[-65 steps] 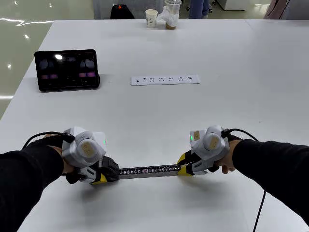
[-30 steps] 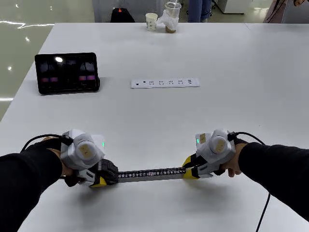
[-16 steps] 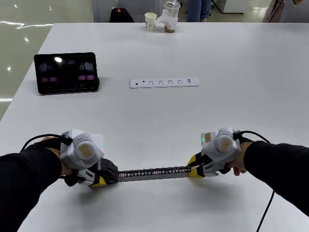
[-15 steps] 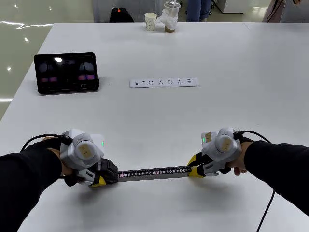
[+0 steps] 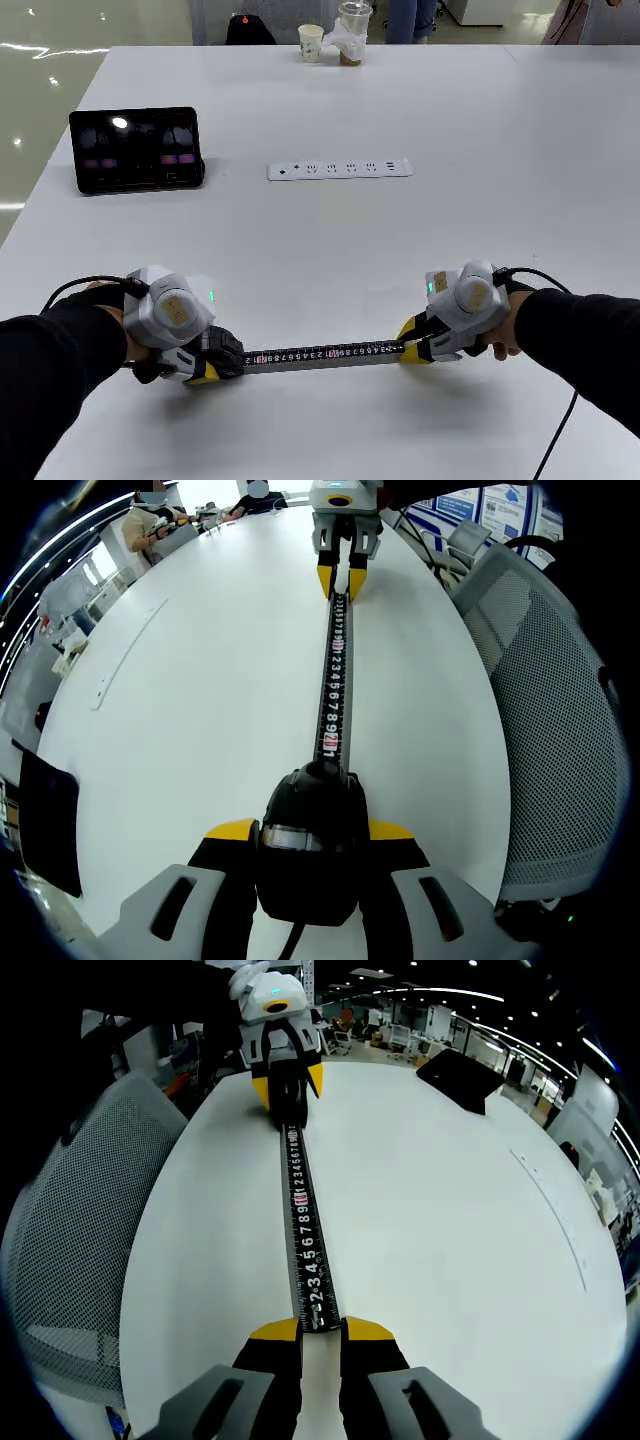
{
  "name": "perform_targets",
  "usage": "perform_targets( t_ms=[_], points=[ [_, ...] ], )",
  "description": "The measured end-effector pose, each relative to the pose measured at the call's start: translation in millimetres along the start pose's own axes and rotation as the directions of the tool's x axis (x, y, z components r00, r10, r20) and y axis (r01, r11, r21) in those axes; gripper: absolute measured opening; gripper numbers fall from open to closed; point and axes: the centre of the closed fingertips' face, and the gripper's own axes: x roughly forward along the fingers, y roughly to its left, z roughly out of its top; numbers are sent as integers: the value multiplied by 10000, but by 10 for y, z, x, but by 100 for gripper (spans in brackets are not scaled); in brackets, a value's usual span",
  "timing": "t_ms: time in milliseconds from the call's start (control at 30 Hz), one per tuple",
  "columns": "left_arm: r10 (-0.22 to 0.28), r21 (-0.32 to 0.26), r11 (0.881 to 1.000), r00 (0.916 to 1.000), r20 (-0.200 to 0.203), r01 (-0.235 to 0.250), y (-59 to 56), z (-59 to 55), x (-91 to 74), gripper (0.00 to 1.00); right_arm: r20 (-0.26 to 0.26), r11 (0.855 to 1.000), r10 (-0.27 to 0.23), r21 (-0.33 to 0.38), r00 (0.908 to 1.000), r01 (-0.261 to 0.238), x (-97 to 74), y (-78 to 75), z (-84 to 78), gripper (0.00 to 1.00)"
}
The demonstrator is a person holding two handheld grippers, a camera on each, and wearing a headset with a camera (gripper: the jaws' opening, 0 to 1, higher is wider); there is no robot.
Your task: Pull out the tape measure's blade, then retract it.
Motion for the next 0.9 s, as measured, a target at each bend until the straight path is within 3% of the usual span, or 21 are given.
perform_targets(
  t_ms=[567, 667, 900],
  points=[
    [77, 90, 9999, 9999, -96, -76, -6, 8, 7, 34, 18, 9998, -44, 210, 10000, 44, 11, 12, 17, 11],
    [95, 194, 9998, 9999, -127, -93, -4, 13, 16, 34, -158, 9989, -65, 459, 9999, 72, 28, 4, 24, 12],
    [26, 210, 9998, 9999, -124, -23, -2, 17, 7, 34, -620, 9999, -81, 65, 9980, 85, 29, 18, 17, 13]
  ],
)
